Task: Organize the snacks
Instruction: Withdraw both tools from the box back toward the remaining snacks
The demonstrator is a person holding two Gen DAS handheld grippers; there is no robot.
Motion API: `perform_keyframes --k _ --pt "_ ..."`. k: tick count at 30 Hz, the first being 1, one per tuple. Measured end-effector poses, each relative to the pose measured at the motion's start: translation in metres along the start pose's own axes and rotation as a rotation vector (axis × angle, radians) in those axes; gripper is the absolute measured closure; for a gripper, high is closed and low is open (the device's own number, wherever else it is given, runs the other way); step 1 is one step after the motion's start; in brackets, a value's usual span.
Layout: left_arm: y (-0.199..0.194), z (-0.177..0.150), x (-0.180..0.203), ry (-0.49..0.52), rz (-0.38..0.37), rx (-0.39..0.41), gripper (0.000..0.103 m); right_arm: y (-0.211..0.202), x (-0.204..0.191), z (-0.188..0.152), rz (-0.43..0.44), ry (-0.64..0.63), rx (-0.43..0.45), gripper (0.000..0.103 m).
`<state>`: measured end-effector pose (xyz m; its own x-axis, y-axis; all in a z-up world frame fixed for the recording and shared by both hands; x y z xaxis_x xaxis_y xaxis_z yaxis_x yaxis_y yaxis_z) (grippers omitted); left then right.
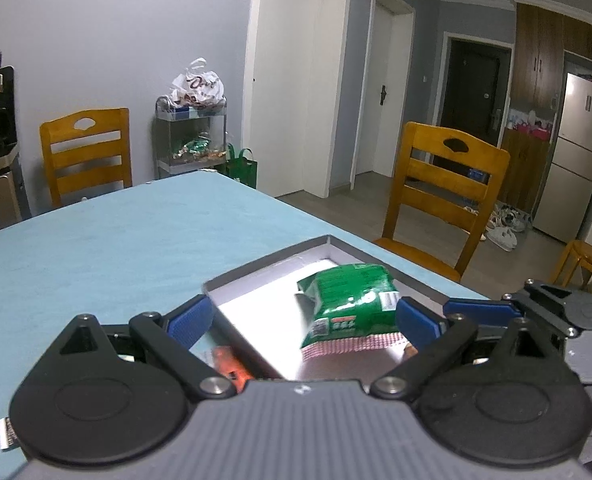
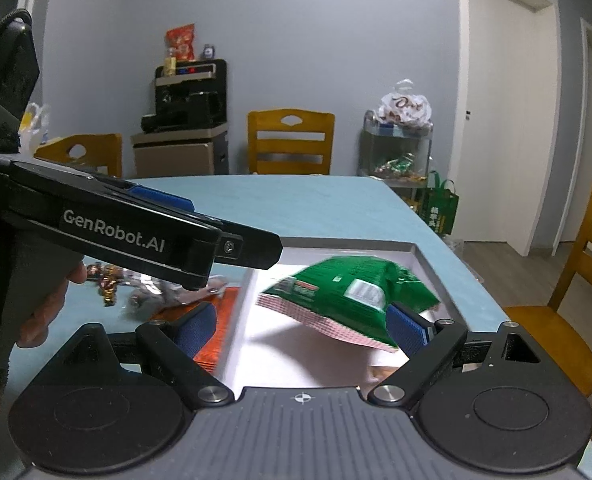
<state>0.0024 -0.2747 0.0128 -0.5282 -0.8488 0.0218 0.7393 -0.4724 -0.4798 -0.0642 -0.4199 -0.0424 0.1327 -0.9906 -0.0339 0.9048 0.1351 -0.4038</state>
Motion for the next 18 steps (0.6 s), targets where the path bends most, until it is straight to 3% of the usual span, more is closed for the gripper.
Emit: perform_keyframes --k 18 --pt "-0.059 -0.025 -0.052 -0.007 0.067 0.037 0.003 0.017 -0.055 0.013 0.073 -0.053 -0.036 0.010"
Point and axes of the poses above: each gripper's, at about its wrist camera, not at the fingertips, and y roughly the way its jaws point, x to its right, z to its top, the point moved 3 cm from there along y, roughly the way its jaws point, and after that the axes turned 8 degrees about z, right-handed, at the moved point
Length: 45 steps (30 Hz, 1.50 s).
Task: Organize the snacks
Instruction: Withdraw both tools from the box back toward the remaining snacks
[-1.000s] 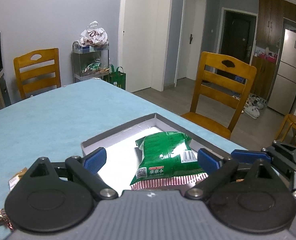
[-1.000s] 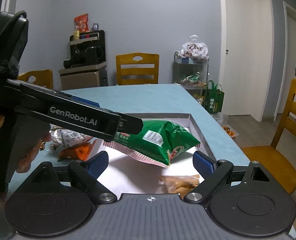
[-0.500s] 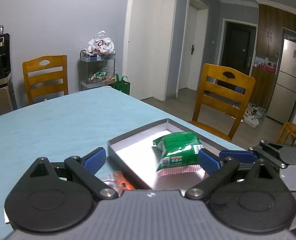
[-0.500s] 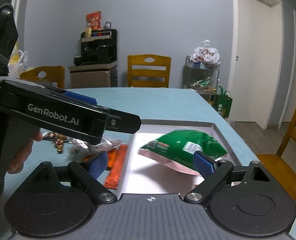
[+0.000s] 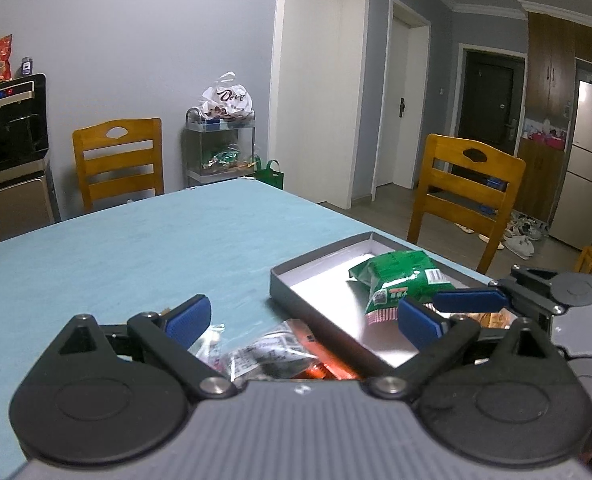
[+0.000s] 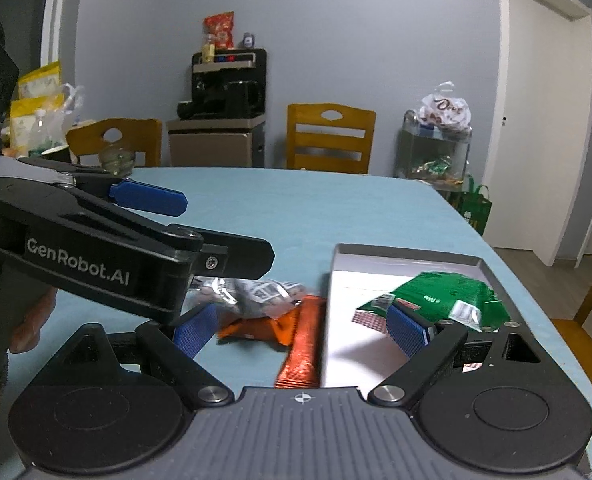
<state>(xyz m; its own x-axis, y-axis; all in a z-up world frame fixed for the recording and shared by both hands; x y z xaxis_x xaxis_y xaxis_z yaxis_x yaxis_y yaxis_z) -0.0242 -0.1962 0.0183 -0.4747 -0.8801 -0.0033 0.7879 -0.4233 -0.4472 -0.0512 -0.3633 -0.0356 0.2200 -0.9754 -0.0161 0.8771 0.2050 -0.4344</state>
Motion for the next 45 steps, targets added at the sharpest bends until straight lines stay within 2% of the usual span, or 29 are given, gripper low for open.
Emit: perform_keyframes --k 9,20,26,38,45 --pt "-0.014 -0.006 -0.021 -0.013 0.032 0.004 0.003 0.010 -0.016 0.003 0.024 -0.015 -0.017 0.010" --pt "-0.027 -0.013 -0.051 -0.070 0.076 0.011 0.003 0.013 -0.026 0.006 0.054 0.002 -0.009 0.002" --pt "-0.031 -0.019 -0.067 -0.090 0.117 0.004 0.003 0.016 -0.035 0.007 0.052 -0.039 -0.009 0.000" --pt "-0.035 -0.051 -0.108 -0.141 0.236 -0.037 0.003 0.026 -0.055 0.004 0.082 -0.095 -0.053 0.000" --pt "-0.022 -0.062 -0.118 -0.151 0.267 -0.072 0.003 0.034 -0.058 0.006 0.106 -0.069 -0.064 0.000"
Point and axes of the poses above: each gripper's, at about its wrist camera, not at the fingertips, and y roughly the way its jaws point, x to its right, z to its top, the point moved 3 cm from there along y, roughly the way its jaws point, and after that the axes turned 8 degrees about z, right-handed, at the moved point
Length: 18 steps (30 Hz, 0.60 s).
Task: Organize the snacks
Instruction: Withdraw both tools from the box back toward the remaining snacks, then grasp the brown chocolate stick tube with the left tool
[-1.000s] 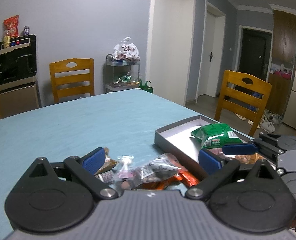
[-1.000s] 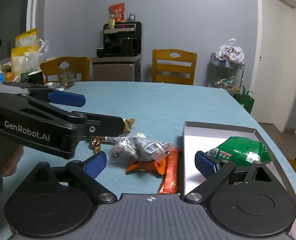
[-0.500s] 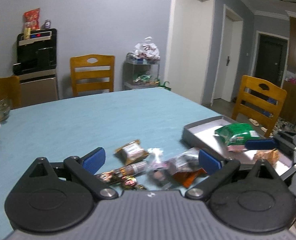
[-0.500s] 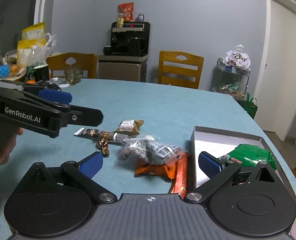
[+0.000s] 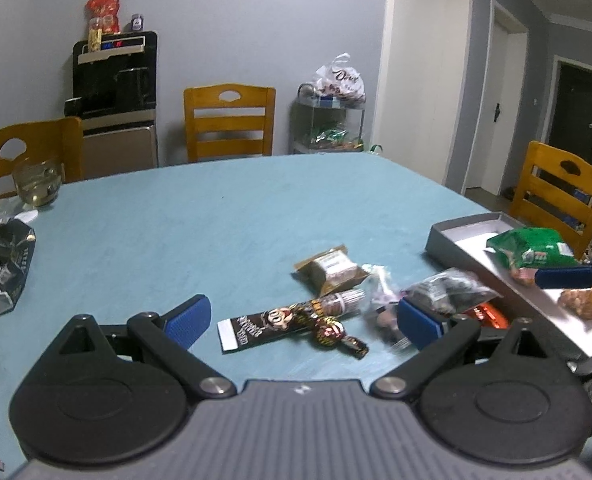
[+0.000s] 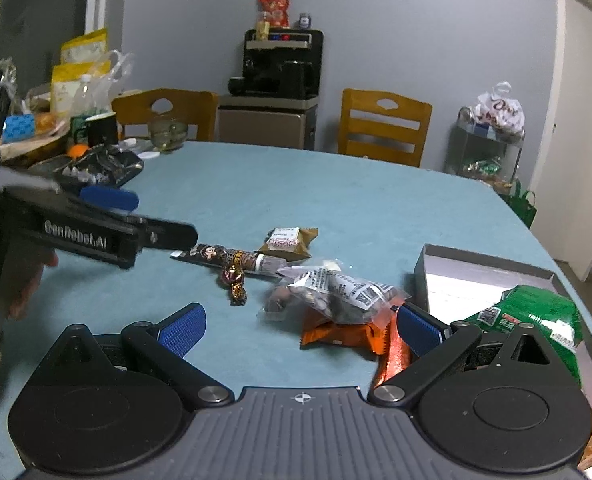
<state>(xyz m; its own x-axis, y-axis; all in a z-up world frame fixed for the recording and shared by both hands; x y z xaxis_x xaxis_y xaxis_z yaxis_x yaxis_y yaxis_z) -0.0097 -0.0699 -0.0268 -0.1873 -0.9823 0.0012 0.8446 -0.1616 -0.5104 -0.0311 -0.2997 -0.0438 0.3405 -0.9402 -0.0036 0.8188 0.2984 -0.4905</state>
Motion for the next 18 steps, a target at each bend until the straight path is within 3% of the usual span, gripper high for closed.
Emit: perform_keyframes --k 9,13,18 --pt "0.014 -0.007 -0.003 0.006 0.027 -0.005 0.003 0.027 0.020 0.010 -0.029 0.110 0.023 0.000" --pt "0.020 -0.004 0.000 0.073 0.021 0.023 0.003 0.037 0.026 0.012 -0.019 0.142 0.013 0.001" --pt "0.047 -0.006 0.001 0.111 0.013 -0.007 0.003 0.039 0.025 0.010 -0.020 0.131 -0.001 0.000"
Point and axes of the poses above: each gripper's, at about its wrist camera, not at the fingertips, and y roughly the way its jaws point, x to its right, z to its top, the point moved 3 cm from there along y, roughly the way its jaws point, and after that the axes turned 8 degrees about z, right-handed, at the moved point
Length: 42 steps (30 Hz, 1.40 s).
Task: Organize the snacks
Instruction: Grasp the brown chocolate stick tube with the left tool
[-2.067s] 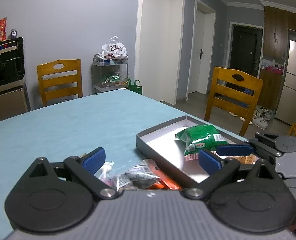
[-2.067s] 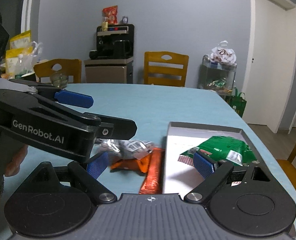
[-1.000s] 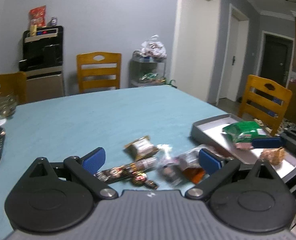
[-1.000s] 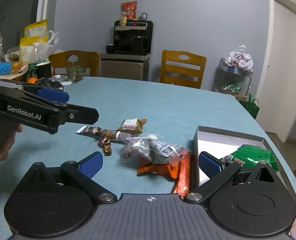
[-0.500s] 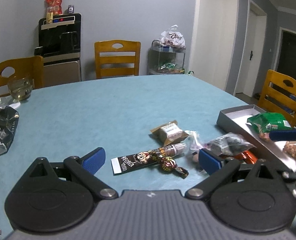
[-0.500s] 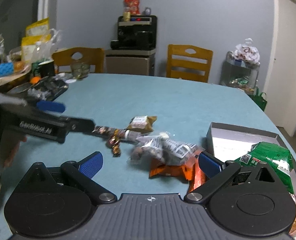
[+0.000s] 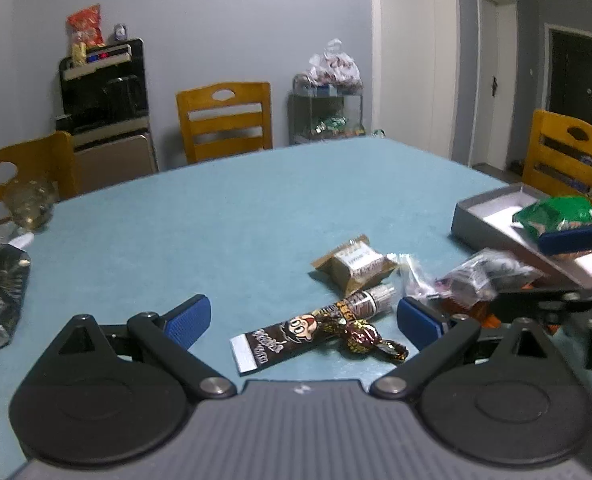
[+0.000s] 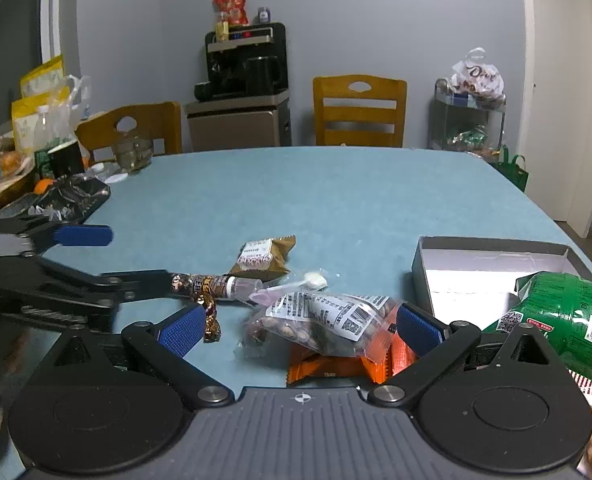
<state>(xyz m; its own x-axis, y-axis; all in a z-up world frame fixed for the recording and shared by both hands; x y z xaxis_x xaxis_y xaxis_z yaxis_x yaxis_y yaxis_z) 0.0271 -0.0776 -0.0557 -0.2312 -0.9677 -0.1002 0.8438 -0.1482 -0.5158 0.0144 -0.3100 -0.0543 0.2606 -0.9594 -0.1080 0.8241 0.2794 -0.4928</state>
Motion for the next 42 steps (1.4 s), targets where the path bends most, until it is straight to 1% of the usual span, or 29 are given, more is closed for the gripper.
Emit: perform_keyframes --k 2,4,5,9,13,18,21,22,24,28,33,34,35,39,42 --pt "0.013 -0.002 0.001 0.005 -0.030 -0.008 0.003 -0.001 -0.001 -0.001 -0.003 -0.015 -0.002 0.001" --pt "0.024 -0.005 0.000 -0.016 -0.057 0.003 0.003 -0.003 -0.003 -0.002 -0.005 -0.030 0.000 0.000" --pt "0.029 -0.007 -0.001 -0.021 -0.083 0.007 0.003 -0.004 -0.004 -0.002 -0.005 -0.037 0.001 0.000" --pt "0.043 -0.007 0.001 -0.042 -0.150 -0.004 0.003 -0.004 -0.005 -0.004 0.007 -0.047 0.000 0.000" --pt "0.054 -0.005 0.007 -0.016 -0.162 0.007 0.003 -0.002 -0.008 -0.007 0.018 -0.057 -0.010 0.001" --pt "0.070 -0.002 0.013 0.008 -0.237 -0.038 0.003 -0.003 -0.008 -0.010 0.014 -0.057 -0.016 0.001" --pt "0.082 -0.002 0.012 -0.005 -0.258 -0.114 0.003 -0.006 -0.005 -0.011 0.020 -0.037 -0.014 0.001" --pt "0.084 -0.003 0.011 -0.018 -0.263 -0.127 0.003 -0.007 -0.004 -0.012 0.018 -0.033 -0.013 0.001" --pt "0.083 -0.004 0.009 -0.046 -0.281 -0.138 0.003 -0.010 -0.002 -0.013 0.015 -0.027 -0.011 0.001" --pt "0.076 -0.009 0.007 -0.090 -0.348 -0.158 0.003 -0.012 0.002 -0.016 0.015 -0.011 -0.015 0.001" --pt "0.059 -0.018 0.004 -0.133 -0.458 -0.183 0.003 -0.013 0.003 -0.017 0.024 -0.017 -0.017 0.001" --pt "0.056 -0.019 0.004 -0.131 -0.458 -0.185 0.003 -0.013 0.002 -0.017 0.025 -0.019 -0.017 0.001" --pt "0.053 -0.020 0.002 -0.129 -0.436 -0.180 0.003 -0.013 0.001 -0.017 0.027 -0.022 -0.018 0.001" --pt "0.047 -0.015 0.000 -0.160 -0.312 -0.152 0.003 -0.011 -0.008 -0.017 0.058 -0.047 -0.026 0.002" --pt "0.045 -0.006 0.001 -0.168 -0.217 -0.096 0.003 -0.011 -0.020 -0.018 0.082 -0.091 -0.021 0.002"
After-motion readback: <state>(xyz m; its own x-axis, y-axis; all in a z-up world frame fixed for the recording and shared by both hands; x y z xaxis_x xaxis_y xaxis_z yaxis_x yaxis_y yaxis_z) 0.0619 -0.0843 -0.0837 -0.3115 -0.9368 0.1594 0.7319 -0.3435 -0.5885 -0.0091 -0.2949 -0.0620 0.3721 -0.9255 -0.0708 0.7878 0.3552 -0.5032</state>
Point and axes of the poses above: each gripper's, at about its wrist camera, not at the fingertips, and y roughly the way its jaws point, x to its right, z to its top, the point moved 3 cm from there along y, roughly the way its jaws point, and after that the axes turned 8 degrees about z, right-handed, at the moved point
